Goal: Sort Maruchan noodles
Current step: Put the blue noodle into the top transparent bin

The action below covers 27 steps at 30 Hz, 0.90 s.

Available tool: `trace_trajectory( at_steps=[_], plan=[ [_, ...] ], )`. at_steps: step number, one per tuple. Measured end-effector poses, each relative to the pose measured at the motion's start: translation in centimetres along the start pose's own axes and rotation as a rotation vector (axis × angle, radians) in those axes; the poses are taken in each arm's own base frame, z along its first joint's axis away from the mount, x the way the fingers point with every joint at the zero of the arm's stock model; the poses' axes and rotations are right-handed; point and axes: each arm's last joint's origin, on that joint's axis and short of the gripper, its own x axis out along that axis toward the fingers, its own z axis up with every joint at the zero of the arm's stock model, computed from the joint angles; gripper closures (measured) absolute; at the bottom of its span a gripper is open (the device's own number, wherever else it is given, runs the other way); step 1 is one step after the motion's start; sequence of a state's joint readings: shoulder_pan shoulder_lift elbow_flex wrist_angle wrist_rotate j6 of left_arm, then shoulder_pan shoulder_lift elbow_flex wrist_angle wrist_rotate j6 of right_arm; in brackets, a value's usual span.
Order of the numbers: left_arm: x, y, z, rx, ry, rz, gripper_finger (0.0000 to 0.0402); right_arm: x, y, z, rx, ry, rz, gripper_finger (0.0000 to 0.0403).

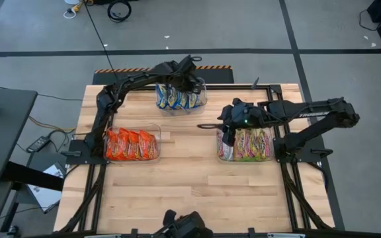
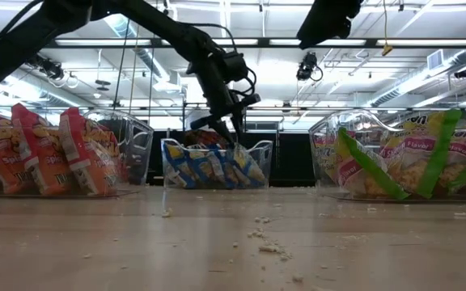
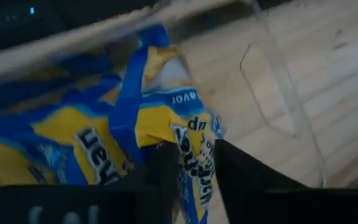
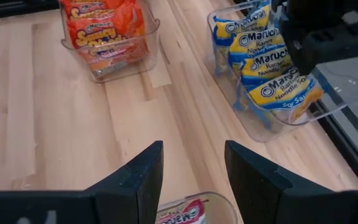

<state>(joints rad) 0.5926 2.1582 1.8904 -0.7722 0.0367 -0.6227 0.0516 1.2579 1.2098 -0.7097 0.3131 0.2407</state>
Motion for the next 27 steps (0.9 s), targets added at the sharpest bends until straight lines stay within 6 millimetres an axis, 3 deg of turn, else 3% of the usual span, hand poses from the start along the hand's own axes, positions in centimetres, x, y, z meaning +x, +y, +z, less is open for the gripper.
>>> trace_trajectory(
  at_steps=[4, 7, 10, 12, 15, 19, 27],
  plan=[
    [-1.4, -0.3, 0.8, 0.028, -0.043, -0.027, 0.0247, 0.4, -1.4, 0.3, 0.001, 0.011, 0.016, 0.0226],
    [-4.5, -1.0, 1.1, 0.063, -0.075, -0.059, 0.0228, 0.6, -2.6, 0.5, -0.035, 0.024, 0.043, 0.0226],
    [-7.3, -2.5, -0.3, 0.063, -0.099, -0.034, 0.0225, 0.9, -3.7, 0.6, -0.101, 0.028, 0.019, 0.0226],
    [-7.5, -3.5, -1.5, 0.051, -0.093, 0.005, 0.0226, 1.0, -4.4, 0.7, -0.139, 0.031, 0.0, 0.0226],
    [-6.5, -4.7, -2.9, 0.001, -0.055, 0.008, 0.0227, 1.2, -5.2, 0.8, -0.163, 0.025, 0.01, 0.0226],
    [-4.0, -5.5, -2.9, -0.098, -0.11, 0.016, 0.0227, 1.3, -5.8, 0.9, -0.191, 0.025, 0.061, 0.0226],
    [0.1, -3.6, -3.2, -0.223, -0.026, 0.137, 0.0227, 1.2, -6.0, -0.2, -0.248, 0.13, 0.11, 0.0226]
  ],
)
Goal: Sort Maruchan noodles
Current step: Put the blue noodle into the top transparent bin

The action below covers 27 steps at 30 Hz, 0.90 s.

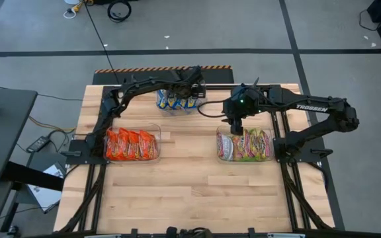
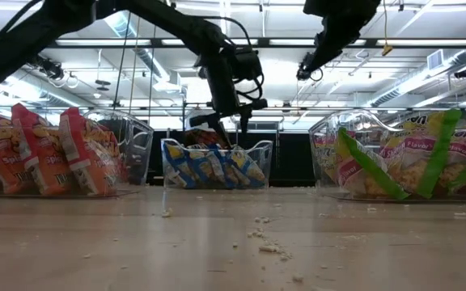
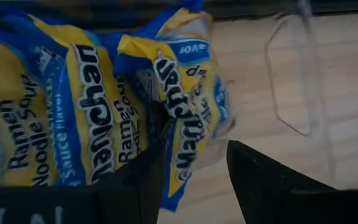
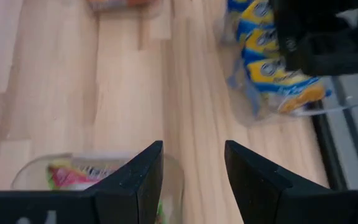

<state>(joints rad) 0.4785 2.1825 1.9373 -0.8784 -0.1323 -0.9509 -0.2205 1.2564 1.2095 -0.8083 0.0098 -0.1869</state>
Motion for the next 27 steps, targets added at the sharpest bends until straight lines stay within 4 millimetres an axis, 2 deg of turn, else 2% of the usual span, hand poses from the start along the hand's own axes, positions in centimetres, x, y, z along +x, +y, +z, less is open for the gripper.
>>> trace_trajectory(
  at_steps=[4, 10, 12, 14, 17, 19, 24, 27],
  plan=[
    [1.1, 0.2, 0.6, -0.035, -0.017, 0.0, 0.0227, 0.0, 0.2, -0.4, 0.0, 0.04, 0.035, 0.0226],
    [3.3, 1.2, 1.0, -0.057, 0.051, 0.016, 0.023, 0.0, 0.3, -0.5, 0.001, 0.046, 0.068, 0.0226],
    [3.6, 1.1, 1.0, -0.037, 0.052, 0.007, 0.0242, 0.0, 0.3, -0.4, -0.008, 0.029, 0.067, 0.0226],
    [3.6, 1.0, 0.8, -0.015, 0.064, 0.001, 0.027, 0.0, 0.3, -0.3, -0.024, 0.02, 0.064, 0.0226],
    [2.9, 0.7, 0.9, 0.016, 0.073, -0.021, 0.0344, -0.3, 0.0, -0.3, -0.028, 0.012, 0.045, 0.0226],
    [1.6, 0.3, 1.6, 0.045, 0.091, -0.039, 0.0385, -0.6, -0.2, -0.4, -0.02, 0.006, 0.022, 0.0226],
    [-2.5, 0.1, 4.0, 0.076, 0.102, -0.066, 0.0395, -1.4, -0.7, -0.6, 0.048, -0.017, 0.005, 0.0226],
    [-3.0, 0.7, 3.9, 0.076, 0.146, -0.03, 0.0396, -1.5, -0.8, -0.6, 0.055, -0.016, 0.004, 0.0228]
  ],
)
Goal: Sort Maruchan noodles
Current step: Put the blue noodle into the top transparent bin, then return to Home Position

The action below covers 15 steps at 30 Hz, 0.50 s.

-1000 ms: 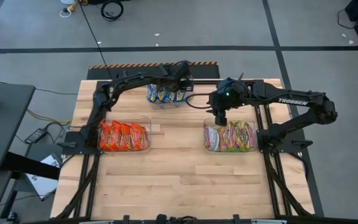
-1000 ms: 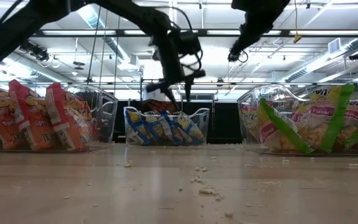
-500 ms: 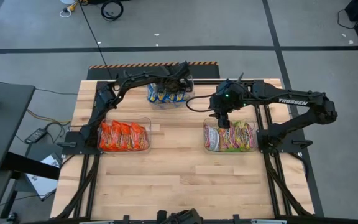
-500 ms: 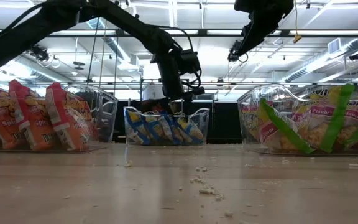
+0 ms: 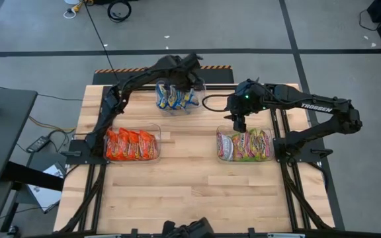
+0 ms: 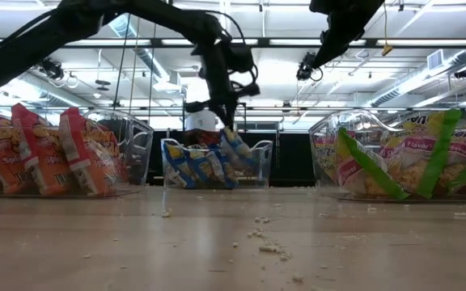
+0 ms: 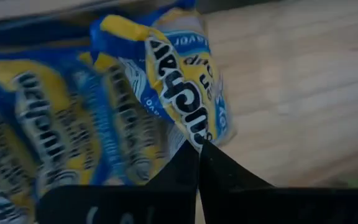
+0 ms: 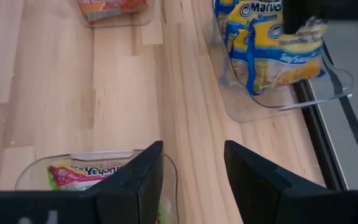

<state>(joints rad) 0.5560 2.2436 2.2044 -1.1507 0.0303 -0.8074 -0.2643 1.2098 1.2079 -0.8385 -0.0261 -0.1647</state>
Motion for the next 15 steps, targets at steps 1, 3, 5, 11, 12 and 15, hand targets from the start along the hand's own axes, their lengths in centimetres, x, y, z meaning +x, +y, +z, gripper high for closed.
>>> trace_trajectory(
  at_steps=[1, 3, 5, 11, 12, 15],
  plan=[
    [0.5, 0.1, -0.1, 0.002, 0.01, 0.03, 0.0396, 0.0, 0.0, 0.0, -0.003, 0.0, 0.0, 0.0228],
    [1.8, -0.1, -0.4, 0.02, 0.001, 0.066, 0.0394, 0.0, 0.0, 0.0, -0.008, 0.001, -0.005, 0.023],
    [3.0, -0.6, -0.8, 0.036, -0.001, 0.077, 0.0387, 0.0, -0.1, 0.0, -0.009, 0.005, -0.024, 0.0231],
    [3.3, -1.1, -1.2, 0.092, 0.0, 0.068, 0.0342, -2.3, -0.3, -0.5, -0.013, -0.059, -0.044, 0.0231],
    [2.7, -1.0, -1.3, 0.108, 0.004, 0.073, 0.0333, -2.9, -0.4, -0.7, -0.027, -0.092, -0.048, 0.0231],
    [-0.7, -1.1, -1.7, 0.198, -0.042, 0.074, 0.0311, -4.3, -0.8, -2.0, -0.055, -0.236, -0.066, 0.0231]
  ],
)
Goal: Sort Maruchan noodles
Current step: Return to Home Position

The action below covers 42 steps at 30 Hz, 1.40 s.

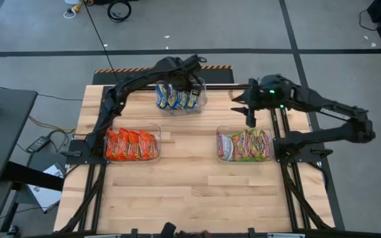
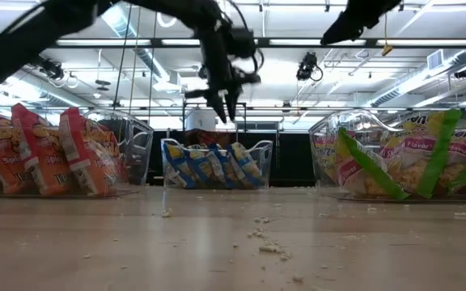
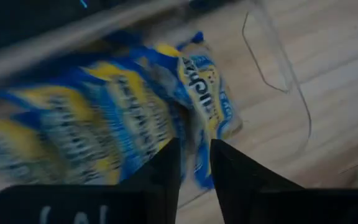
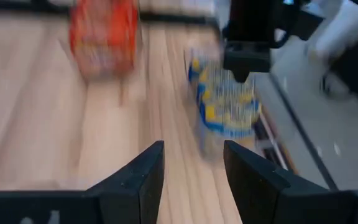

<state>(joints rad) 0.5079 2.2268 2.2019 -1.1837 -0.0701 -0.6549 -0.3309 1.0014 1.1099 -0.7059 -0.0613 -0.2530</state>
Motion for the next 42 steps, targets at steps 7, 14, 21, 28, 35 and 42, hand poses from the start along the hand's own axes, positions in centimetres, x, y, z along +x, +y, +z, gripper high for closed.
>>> trace_trajectory(
  at_steps=[7, 14, 21, 28, 35, 42],
  plan=[
    [-7.6, -1.2, -2.9, 0.251, -0.052, -0.07, 0.0321, -1.0, 1.2, -4.4, 0.081, -0.338, 0.116, 0.0256],
    [-10.7, -3.6, -6.3, 0.387, -0.054, -0.146, 0.0393, -1.8, 3.4, -6.9, 0.11, -0.302, 0.253, 0.0349],
    [-13.2, -4.3, -10.1, 0.52, -0.077, -0.158, 0.0396, -1.7, 5.6, -7.1, 0.159, -0.369, 0.248, 0.0396],
    [-14.5, 2.7, -15.4, 0.507, -0.194, -0.294, 0.0398, -1.6, 6.3, -6.6, 0.198, -0.44, 0.229, 0.0377],
    [-17.5, 10.8, -21.2, 0.517, -0.437, -0.483, 0.0384, -0.6, 6.4, -6.4, 0.156, -0.439, 0.214, 0.0364],
    [-20.1, 16.6, -25.0, 0.483, -0.468, -0.514, 0.0379, 2.6, 7.6, -9.4, 0.151, -0.491, 0.324, 0.0365]
  ],
)
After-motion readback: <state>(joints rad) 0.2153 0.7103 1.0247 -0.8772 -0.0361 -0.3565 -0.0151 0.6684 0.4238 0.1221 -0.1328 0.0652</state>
